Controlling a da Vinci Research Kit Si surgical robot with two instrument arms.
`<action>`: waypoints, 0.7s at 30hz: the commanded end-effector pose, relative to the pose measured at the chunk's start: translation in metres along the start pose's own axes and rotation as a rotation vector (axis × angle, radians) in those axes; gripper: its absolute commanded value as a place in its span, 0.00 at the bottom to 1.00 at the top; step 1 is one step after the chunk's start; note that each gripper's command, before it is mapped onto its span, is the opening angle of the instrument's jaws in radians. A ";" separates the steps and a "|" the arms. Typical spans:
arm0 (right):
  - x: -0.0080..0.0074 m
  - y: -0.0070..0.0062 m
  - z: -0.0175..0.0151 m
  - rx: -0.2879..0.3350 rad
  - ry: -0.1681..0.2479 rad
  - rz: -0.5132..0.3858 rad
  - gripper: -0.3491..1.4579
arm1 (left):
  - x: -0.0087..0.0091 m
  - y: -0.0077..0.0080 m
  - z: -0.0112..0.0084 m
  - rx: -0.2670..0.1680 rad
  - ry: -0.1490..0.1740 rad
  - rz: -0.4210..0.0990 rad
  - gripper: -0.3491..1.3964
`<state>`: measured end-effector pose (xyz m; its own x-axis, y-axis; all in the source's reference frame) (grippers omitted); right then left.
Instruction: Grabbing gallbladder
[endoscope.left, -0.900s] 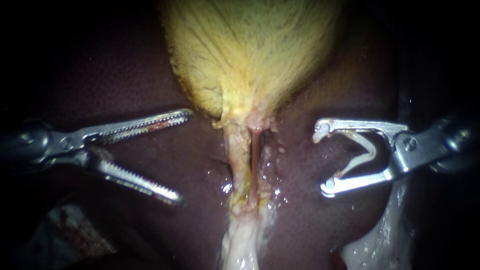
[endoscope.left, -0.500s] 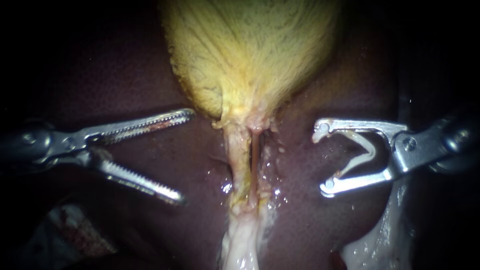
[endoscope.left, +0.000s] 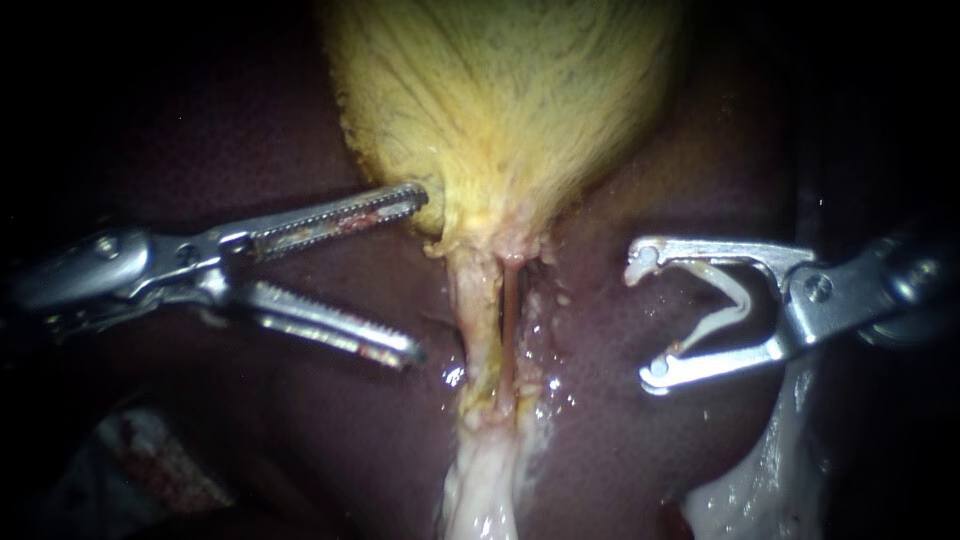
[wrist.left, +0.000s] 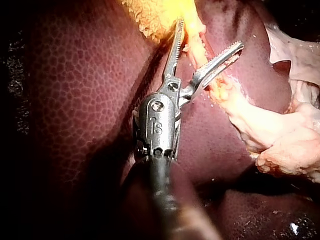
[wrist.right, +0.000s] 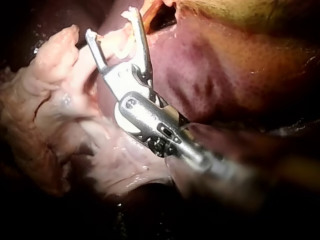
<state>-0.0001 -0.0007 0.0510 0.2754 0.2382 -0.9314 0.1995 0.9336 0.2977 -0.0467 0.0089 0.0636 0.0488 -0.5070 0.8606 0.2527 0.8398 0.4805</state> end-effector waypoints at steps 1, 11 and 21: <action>0.0000 0.0000 0.0000 0.000 0.000 0.000 0.52 | 0.0002 0.0003 0.0001 -0.004 0.003 -0.005 0.68; 0.0000 0.0000 0.0000 0.000 0.000 0.000 0.52 | 0.0007 0.0009 0.0015 -0.018 0.021 -0.051 0.63; 0.0000 0.0000 0.0000 0.003 0.001 0.000 0.52 | 0.0013 0.0008 0.0027 -0.029 0.047 -0.076 0.55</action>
<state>-0.0001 -0.0007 0.0510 0.2745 0.2381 -0.9316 0.2029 0.9327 0.2981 -0.0491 0.0095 0.0656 0.0750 -0.5788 0.8120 0.2856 0.7927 0.5386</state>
